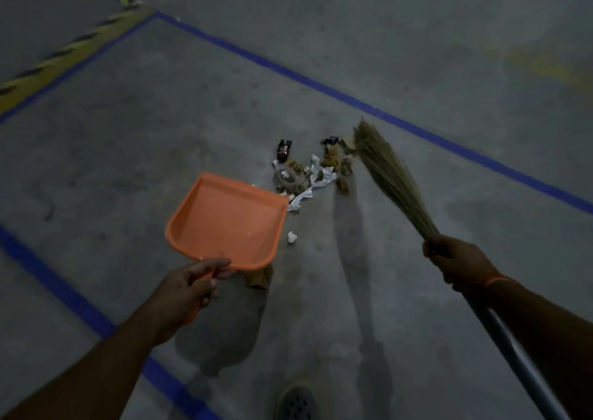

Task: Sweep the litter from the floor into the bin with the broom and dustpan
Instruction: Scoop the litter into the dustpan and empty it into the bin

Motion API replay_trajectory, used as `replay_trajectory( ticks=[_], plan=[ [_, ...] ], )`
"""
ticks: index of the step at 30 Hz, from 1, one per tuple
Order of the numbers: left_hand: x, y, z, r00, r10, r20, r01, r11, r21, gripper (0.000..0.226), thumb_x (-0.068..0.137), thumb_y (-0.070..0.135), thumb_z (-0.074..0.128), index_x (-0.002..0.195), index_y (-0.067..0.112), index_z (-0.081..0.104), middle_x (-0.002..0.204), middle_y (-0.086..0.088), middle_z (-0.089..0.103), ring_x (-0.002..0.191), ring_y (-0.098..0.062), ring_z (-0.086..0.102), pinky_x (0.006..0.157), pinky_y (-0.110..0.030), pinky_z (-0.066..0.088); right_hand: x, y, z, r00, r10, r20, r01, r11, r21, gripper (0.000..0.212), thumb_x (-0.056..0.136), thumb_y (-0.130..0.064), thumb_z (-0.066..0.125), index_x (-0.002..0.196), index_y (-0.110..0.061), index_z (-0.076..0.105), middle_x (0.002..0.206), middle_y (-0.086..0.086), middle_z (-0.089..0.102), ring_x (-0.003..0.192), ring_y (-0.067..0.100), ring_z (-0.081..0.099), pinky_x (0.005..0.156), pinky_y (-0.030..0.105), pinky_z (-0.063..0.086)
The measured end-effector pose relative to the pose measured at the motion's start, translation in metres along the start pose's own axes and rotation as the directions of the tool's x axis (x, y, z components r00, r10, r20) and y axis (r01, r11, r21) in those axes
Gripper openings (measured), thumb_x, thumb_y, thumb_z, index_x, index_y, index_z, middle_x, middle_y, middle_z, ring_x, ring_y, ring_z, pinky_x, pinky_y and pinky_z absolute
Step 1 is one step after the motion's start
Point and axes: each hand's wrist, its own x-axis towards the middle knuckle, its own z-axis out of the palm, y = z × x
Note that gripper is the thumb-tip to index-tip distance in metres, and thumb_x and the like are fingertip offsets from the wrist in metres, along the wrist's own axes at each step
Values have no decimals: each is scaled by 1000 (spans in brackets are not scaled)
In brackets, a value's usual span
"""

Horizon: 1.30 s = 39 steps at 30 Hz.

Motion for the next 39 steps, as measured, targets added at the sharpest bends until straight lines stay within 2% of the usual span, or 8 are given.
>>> replay_trajectory(
  ticks=[4, 7, 10, 17, 23, 28, 36, 39],
  plan=[
    [28, -35, 35, 1000, -11, 11, 11, 1000, -8, 46, 76, 10, 64, 121, 17, 70, 114, -9, 71, 67, -10, 57, 55, -16, 44, 54, 38, -1, 999, -42, -13, 41, 998, -54, 21, 90, -7, 53, 86, -25, 64, 66, 15, 62, 49, 25, 58, 43, 30, 49],
    [58, -64, 48, 1000, -7, 20, 7, 1000, -5, 43, 83, 1, 69, 123, 16, 69, 117, -9, 72, 69, -11, 58, 55, -17, 45, 113, 68, 6, 997, -67, -29, 64, 994, -89, 21, 90, -9, 53, 88, -26, 63, 72, 17, 64, 51, 25, 59, 45, 30, 49],
    [91, -90, 51, 1000, 5, -10, -4, 1000, 27, 39, 96, -7, 54, 125, 16, 68, 116, -7, 72, 68, -10, 60, 55, -16, 47, 177, 93, 19, 993, -120, -23, 115, 980, -165, 19, 92, -11, 53, 89, -27, 63, 80, 13, 64, 55, 27, 61, 47, 30, 51],
    [133, -127, 40, 993, 74, -93, -74, 997, 4, 41, 94, -6, 54, 125, 18, 68, 117, -6, 73, 70, -8, 60, 53, -15, 46, 274, 110, 59, 953, -287, 100, 304, 900, -312, 21, 93, -10, 51, 89, -27, 63, 82, 13, 64, 55, 26, 60, 46, 28, 48],
    [96, -148, 26, 979, 103, -177, -107, 994, -13, 43, 94, -8, 54, 117, 21, 75, 115, -6, 73, 69, -10, 61, 54, -16, 46, 281, 100, 83, 865, -446, 232, 502, 778, -377, 21, 99, -12, 47, 91, -27, 60, 73, 3, 61, 49, 15, 55, 46, 20, 45],
    [45, -162, 18, 963, 69, -260, -82, 996, -40, 42, 94, -10, 52, 122, 15, 70, 116, -10, 71, 68, -11, 57, 54, -16, 45, 247, 98, 98, 807, -488, 333, 589, 710, -387, 18, 98, -11, 49, 92, -23, 61, 69, -7, 54, 50, 5, 49, 44, 10, 39],
    [18, -198, 27, 938, 112, -329, -147, 986, -84, 43, 95, -13, 48, 123, 14, 66, 111, -10, 69, 63, -9, 55, 51, -14, 44, 222, 99, 127, 727, -537, 427, 683, 629, -372, 19, 98, -16, 49, 92, -29, 61, 77, 4, 66, 48, 13, 58, 43, 14, 43],
    [9, -209, 35, 931, 102, -349, -151, 982, -116, 43, 94, -13, 49, 122, 15, 68, 109, -8, 71, 63, -8, 56, 51, -14, 44, 209, 100, 131, 700, -549, 458, 708, 619, -341, 19, 99, -16, 49, 93, -29, 62, 79, -7, 61, 48, 3, 56, 44, 10, 42]
  ],
)
